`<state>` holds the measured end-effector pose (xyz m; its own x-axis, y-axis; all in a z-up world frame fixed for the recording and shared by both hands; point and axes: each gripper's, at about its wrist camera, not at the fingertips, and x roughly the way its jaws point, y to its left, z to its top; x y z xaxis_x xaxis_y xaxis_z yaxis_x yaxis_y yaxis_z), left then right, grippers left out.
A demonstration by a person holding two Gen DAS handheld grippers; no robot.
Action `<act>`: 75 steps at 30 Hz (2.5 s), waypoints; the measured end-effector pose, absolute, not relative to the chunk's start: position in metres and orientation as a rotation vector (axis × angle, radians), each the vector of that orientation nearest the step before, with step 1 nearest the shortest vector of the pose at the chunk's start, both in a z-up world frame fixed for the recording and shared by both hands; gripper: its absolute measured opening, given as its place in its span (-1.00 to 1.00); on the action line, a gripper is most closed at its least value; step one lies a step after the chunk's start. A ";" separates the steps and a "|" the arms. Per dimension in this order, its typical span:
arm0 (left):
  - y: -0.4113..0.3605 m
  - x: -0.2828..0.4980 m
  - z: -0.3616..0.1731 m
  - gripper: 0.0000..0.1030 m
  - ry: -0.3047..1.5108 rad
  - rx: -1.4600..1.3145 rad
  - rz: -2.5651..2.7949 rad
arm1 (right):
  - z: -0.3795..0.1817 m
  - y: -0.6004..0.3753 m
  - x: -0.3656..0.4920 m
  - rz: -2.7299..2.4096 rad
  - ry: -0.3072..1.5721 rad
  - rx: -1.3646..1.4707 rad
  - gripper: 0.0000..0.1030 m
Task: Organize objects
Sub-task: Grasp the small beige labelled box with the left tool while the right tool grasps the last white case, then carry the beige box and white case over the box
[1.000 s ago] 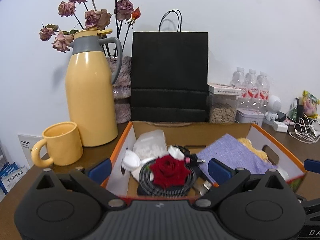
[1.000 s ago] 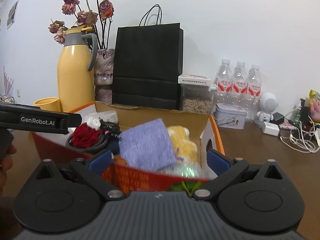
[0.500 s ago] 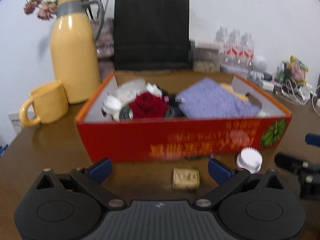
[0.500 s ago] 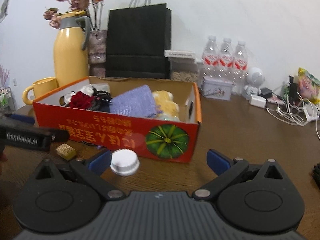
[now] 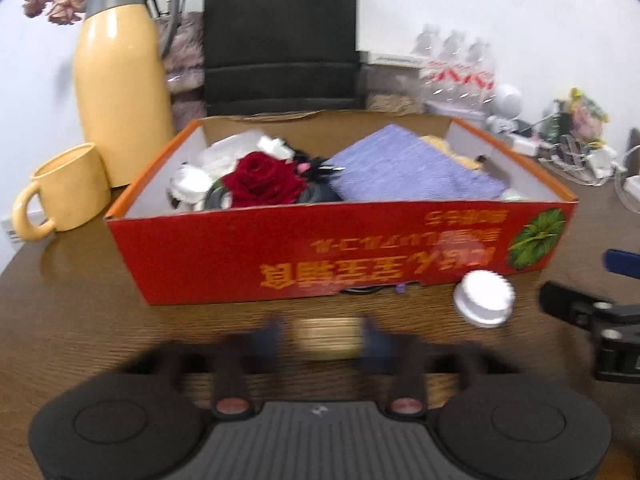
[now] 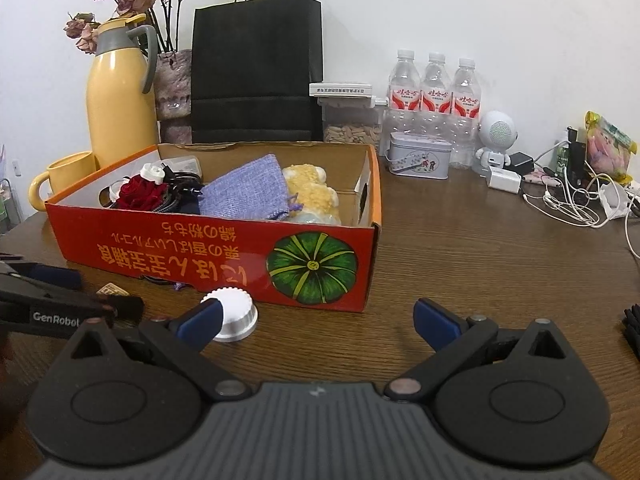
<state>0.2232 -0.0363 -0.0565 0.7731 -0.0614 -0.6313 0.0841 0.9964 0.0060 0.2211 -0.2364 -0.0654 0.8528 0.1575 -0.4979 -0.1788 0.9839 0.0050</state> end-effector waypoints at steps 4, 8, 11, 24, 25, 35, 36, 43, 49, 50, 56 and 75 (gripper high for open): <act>-0.035 0.219 -0.051 -0.43 0.665 0.025 -0.103 | -0.067 -0.236 0.222 0.181 0.521 -0.043 1.00; -0.030 0.214 -0.041 -0.43 0.612 0.013 -0.075 | -0.066 -0.236 0.221 0.195 0.498 -0.017 1.00; -0.025 0.213 -0.036 -0.43 0.599 0.002 -0.058 | -0.068 -0.230 0.223 0.211 0.515 -0.033 1.00; -0.016 0.205 -0.028 -0.43 0.567 -0.033 -0.041 | -0.077 -0.186 0.243 0.242 0.628 -0.064 0.50; -0.016 0.205 -0.027 -0.43 0.566 -0.033 -0.041 | -0.078 -0.186 0.245 0.240 0.642 -0.056 0.38; -0.012 0.203 -0.027 -0.43 0.564 -0.049 -0.041 | -0.073 -0.177 0.234 0.269 0.584 -0.059 -0.21; -0.012 0.203 -0.027 -0.43 0.565 -0.051 -0.040 | -0.072 -0.176 0.231 0.272 0.569 -0.059 -0.21; -0.012 0.202 -0.026 -0.43 0.549 -0.050 -0.029 | -0.064 -0.175 0.215 0.286 0.489 -0.059 -0.21; -0.009 0.199 -0.011 -0.43 0.528 -0.067 -0.030 | -0.048 -0.174 0.201 0.309 0.423 -0.036 -0.21; -0.008 0.199 -0.007 -0.43 0.519 -0.066 -0.034 | -0.045 -0.174 0.201 0.311 0.414 -0.035 -0.21; -0.009 0.214 0.023 -0.43 0.461 -0.034 -0.026 | -0.019 -0.173 0.208 0.328 0.355 -0.036 -0.21; -0.006 0.318 0.024 -0.43 0.466 -0.051 0.008 | -0.009 -0.159 0.305 0.316 0.366 -0.028 -0.20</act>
<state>0.3184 -0.0061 0.0243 0.8935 -0.0034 -0.4490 -0.0197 0.9987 -0.0469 0.3055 -0.1589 -0.0088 0.8853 0.2992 -0.3559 -0.3091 0.9505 0.0303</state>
